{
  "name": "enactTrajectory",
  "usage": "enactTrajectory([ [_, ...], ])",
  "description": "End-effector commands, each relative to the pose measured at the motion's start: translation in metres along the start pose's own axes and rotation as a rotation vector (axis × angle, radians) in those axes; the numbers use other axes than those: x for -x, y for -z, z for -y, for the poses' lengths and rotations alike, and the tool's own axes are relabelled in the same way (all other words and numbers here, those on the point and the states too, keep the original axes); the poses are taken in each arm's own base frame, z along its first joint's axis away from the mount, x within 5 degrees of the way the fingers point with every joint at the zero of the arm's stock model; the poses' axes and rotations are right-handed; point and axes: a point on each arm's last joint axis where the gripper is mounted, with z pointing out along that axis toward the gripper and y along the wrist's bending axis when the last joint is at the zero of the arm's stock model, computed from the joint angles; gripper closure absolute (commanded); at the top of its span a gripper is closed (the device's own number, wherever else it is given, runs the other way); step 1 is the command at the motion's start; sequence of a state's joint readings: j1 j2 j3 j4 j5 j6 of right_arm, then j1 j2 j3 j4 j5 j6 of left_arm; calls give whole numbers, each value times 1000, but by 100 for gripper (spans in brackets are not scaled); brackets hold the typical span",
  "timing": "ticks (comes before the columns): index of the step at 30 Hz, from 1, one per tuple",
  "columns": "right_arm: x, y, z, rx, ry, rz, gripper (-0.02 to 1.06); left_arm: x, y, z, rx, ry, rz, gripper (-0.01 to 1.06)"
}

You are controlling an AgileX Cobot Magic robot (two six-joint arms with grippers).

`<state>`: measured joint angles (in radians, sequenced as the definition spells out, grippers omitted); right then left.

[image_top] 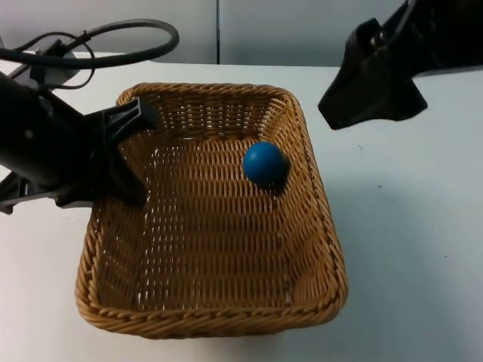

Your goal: Pick up the basket with the left hand and place the ball into the basket with the right hand.

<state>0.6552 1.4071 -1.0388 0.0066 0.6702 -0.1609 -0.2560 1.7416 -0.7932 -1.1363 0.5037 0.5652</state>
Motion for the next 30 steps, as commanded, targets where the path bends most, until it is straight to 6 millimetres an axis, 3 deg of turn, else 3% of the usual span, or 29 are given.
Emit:
enactTrajectory([
  [1, -8, 7, -2, -6, -7, 24, 13, 3, -5, 4, -40, 18, 8, 105],
  [10, -36, 32, -6, -10, -45, 59, 13, 5, -26, 0, -86, 36, -12, 105],
  [18, -68, 63, -11, -16, -91, 123, 13, 13, -57, 35, -122, -65, -36, 105],
  [23, -86, 81, -14, -18, -111, 156, 13, 17, -77, 44, -133, -69, -48, 105],
  [30, -103, 112, -16, -31, -131, 236, 13, 22, -97, 34, -91, 18, -11, 105],
])
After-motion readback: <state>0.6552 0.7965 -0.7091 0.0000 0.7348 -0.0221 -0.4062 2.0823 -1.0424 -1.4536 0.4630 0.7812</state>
